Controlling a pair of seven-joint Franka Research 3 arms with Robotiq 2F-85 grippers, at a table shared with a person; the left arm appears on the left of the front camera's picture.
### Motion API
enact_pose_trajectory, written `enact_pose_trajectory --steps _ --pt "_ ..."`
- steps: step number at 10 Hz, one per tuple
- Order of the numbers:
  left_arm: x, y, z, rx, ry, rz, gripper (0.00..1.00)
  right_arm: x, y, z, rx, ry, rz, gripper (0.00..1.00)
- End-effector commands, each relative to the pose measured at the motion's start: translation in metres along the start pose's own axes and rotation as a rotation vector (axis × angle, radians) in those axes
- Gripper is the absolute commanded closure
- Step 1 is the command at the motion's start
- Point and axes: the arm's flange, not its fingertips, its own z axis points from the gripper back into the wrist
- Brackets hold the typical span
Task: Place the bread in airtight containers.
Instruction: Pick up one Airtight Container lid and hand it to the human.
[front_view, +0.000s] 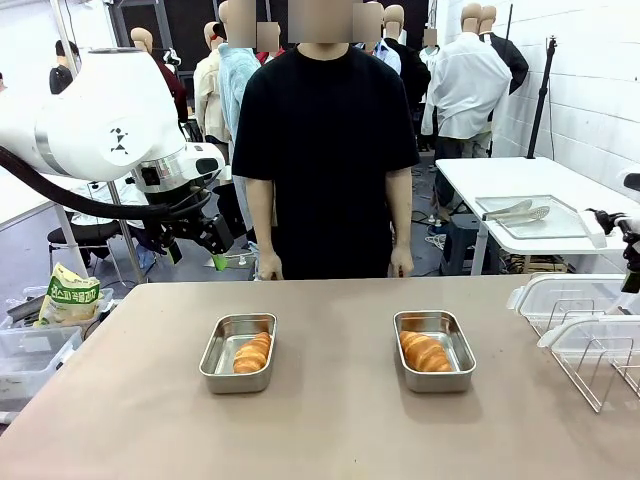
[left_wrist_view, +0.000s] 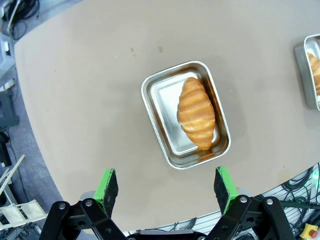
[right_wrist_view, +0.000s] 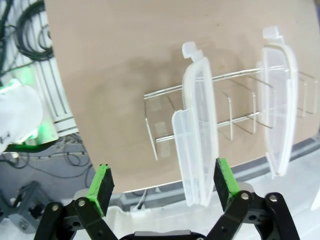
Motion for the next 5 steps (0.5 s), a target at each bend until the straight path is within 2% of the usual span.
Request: enact_pose_trajectory --steps 1,5 --pt "0.0 0.0 0.001 0.023 0.003 0.016 0.0 0.0 -0.002 -0.023 -0.055 0.029 0.034 0.0" --pt "0.0 0.0 0.001 0.023 0.003 0.016 0.0 -0.004 -0.02 -0.047 -0.081 -0.008 0.153 0.0"
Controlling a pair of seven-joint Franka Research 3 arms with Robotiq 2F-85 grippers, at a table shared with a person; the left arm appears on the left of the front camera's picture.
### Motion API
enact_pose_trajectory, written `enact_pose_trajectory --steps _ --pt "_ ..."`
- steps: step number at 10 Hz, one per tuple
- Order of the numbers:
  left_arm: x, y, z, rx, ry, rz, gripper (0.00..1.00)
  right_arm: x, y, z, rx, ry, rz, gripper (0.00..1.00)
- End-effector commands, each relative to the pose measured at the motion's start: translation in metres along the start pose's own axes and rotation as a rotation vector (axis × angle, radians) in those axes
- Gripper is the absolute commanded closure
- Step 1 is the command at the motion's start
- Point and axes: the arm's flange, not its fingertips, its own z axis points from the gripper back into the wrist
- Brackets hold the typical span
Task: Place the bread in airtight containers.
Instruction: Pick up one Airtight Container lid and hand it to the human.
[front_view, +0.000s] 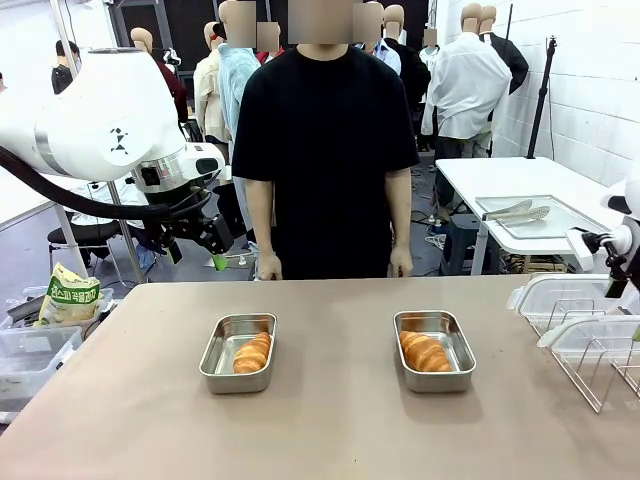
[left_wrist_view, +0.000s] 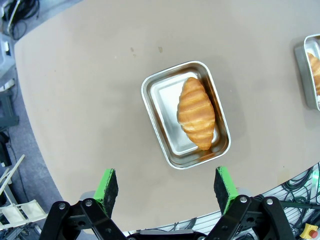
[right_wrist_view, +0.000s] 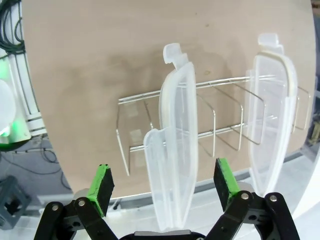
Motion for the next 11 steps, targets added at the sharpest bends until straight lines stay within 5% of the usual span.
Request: enact_pose_trajectory --steps 1,6,7,11 --pt "0.0 0.0 0.001 0.023 0.003 0.016 0.0 -0.009 -0.008 -0.021 0.005 -0.022 0.058 0.0" --pt "0.0 0.0 0.001 0.023 0.003 0.016 0.0 -0.017 -0.018 -0.041 0.027 -0.032 0.055 0.0" --pt "0.0 0.0 0.001 0.023 0.003 0.016 0.0 -0.017 -0.019 -0.041 0.022 -0.027 0.048 0.06" --pt "0.0 0.0 0.001 0.023 0.003 0.016 0.0 -0.017 -0.02 -0.046 0.026 -0.023 0.052 0.84"
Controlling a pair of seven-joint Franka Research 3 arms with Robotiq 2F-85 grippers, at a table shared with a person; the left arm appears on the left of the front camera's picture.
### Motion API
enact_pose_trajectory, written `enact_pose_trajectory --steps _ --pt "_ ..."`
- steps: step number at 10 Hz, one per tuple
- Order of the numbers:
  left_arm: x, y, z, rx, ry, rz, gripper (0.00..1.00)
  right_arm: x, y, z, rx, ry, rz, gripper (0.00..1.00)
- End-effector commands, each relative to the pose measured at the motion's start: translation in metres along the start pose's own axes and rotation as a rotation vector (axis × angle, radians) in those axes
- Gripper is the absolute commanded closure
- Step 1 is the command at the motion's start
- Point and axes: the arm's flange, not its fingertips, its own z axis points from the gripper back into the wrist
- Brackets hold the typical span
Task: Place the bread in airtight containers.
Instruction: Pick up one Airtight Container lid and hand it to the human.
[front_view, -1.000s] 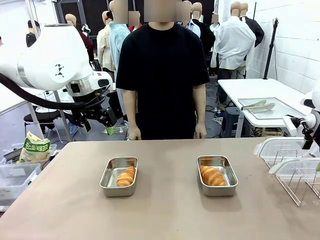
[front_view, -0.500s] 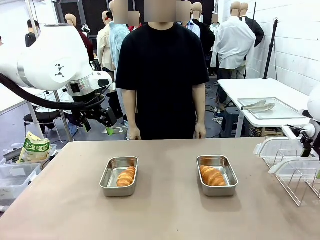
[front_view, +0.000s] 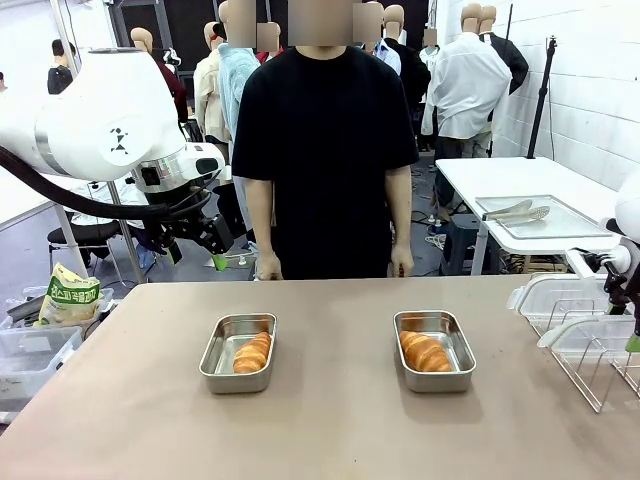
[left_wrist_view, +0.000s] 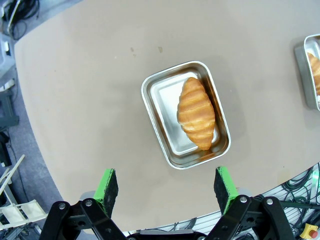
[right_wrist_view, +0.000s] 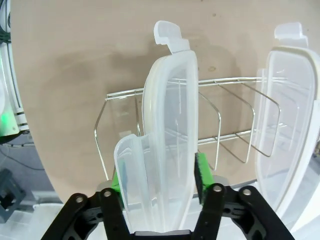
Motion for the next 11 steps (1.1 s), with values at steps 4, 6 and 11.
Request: enact_pose_trajectory --steps 4,6,11 --pt "0.0 0.0 0.001 0.023 0.003 0.016 0.0 0.001 -0.008 -0.007 -0.005 -0.016 0.017 1.0" --pt "0.0 0.0 0.001 0.023 0.003 0.016 0.0 0.002 -0.009 -0.008 0.003 -0.016 0.017 1.0" --pt "0.0 0.0 0.001 0.023 0.003 0.016 0.0 0.003 -0.011 0.004 0.053 -0.017 0.017 1.0"
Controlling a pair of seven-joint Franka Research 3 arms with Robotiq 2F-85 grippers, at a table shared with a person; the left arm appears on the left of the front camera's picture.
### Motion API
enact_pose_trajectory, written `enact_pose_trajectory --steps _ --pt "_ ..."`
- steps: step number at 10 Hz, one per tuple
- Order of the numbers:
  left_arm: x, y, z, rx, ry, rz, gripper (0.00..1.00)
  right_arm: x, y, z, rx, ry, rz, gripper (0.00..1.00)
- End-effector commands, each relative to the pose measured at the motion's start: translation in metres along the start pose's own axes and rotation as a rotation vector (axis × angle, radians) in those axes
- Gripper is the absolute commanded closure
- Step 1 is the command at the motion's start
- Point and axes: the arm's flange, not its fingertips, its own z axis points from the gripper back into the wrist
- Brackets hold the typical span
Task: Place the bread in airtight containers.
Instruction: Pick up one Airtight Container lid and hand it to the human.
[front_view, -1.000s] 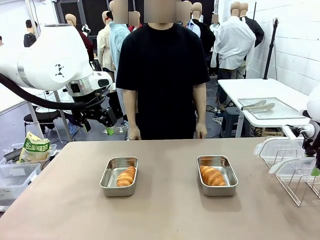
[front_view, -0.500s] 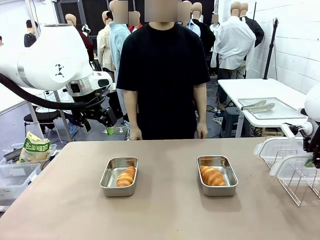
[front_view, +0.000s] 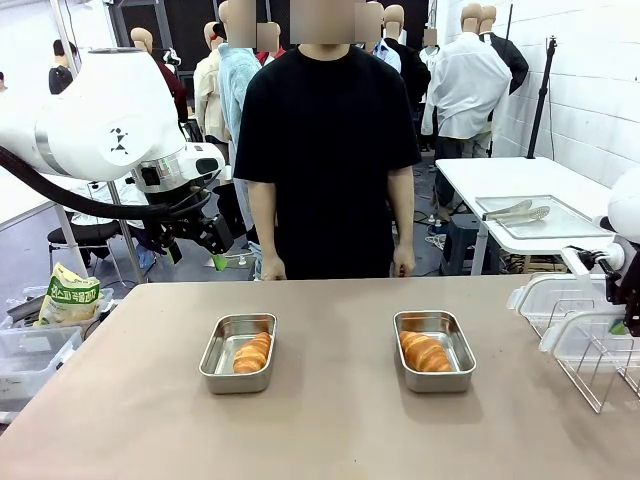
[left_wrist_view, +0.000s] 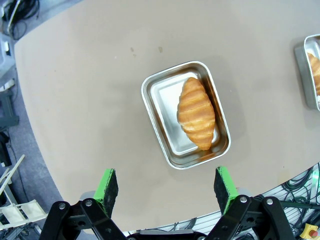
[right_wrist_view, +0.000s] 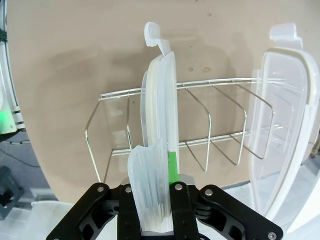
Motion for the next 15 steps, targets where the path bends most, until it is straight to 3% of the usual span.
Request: enact_pose_trajectory --steps 1,5,8,10,12,15 --pt "0.0 0.0 0.001 0.023 0.003 0.016 0.0 -0.001 0.002 0.017 0.064 -0.023 0.003 1.0" --pt "0.0 0.0 0.001 0.023 0.003 0.016 0.0 -0.021 0.023 0.103 0.041 -0.016 -0.016 1.0" --pt "0.0 0.0 0.001 0.023 0.003 0.016 0.0 -0.026 0.022 0.13 0.042 -0.076 -0.018 1.0" --pt "0.0 0.0 0.001 0.023 0.003 0.016 0.0 -0.021 0.018 0.147 -0.008 -0.067 0.014 1.0" --pt "0.0 0.0 0.001 0.023 0.003 0.016 0.0 0.0 0.007 0.171 -0.08 -0.034 0.084 1.0" --pt "0.0 0.0 0.001 0.023 0.003 0.016 0.0 0.066 -0.025 0.232 -0.294 0.037 0.282 1.0"
